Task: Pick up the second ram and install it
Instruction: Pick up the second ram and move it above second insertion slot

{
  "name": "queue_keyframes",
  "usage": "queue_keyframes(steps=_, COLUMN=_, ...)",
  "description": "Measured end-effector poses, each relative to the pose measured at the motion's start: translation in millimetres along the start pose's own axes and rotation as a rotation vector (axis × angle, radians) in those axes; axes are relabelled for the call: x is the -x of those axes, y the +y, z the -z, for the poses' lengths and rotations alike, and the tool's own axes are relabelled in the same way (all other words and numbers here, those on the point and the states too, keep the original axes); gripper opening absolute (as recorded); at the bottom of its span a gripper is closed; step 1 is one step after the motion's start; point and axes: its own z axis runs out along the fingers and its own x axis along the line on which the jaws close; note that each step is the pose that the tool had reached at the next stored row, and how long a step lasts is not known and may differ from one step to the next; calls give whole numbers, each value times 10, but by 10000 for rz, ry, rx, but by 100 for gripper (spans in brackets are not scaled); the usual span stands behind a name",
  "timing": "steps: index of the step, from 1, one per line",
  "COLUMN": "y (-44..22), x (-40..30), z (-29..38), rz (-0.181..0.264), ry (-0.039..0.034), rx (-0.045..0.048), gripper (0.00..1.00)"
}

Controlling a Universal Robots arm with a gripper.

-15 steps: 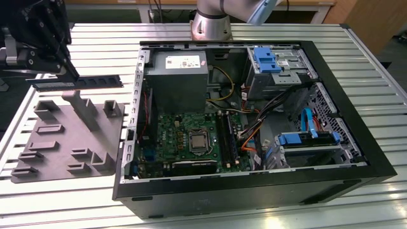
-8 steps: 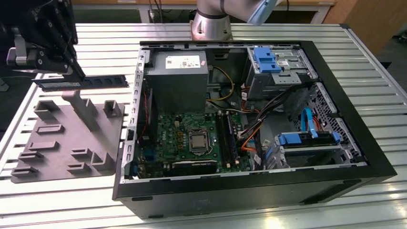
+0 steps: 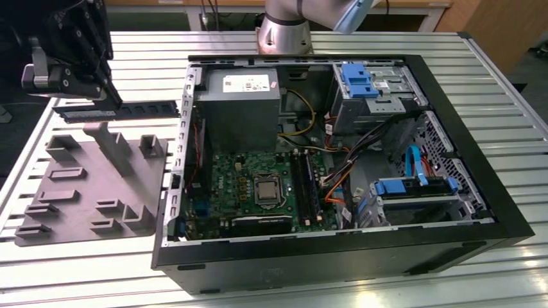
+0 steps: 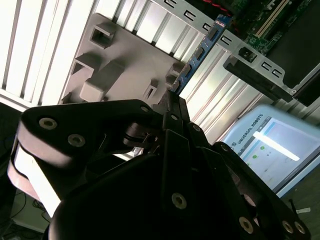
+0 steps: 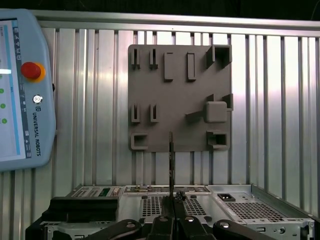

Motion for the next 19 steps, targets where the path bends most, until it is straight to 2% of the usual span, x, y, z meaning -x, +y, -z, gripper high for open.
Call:
queue_keyframes(steps=13, y=-142, x=1, z=-6, rz=-1, ry=0, rx=0, gripper=11)
queue_keyframes(steps=19, y=-218, x=0, z=-32, rz=-5, ry=1, rx=1, gripper=11)
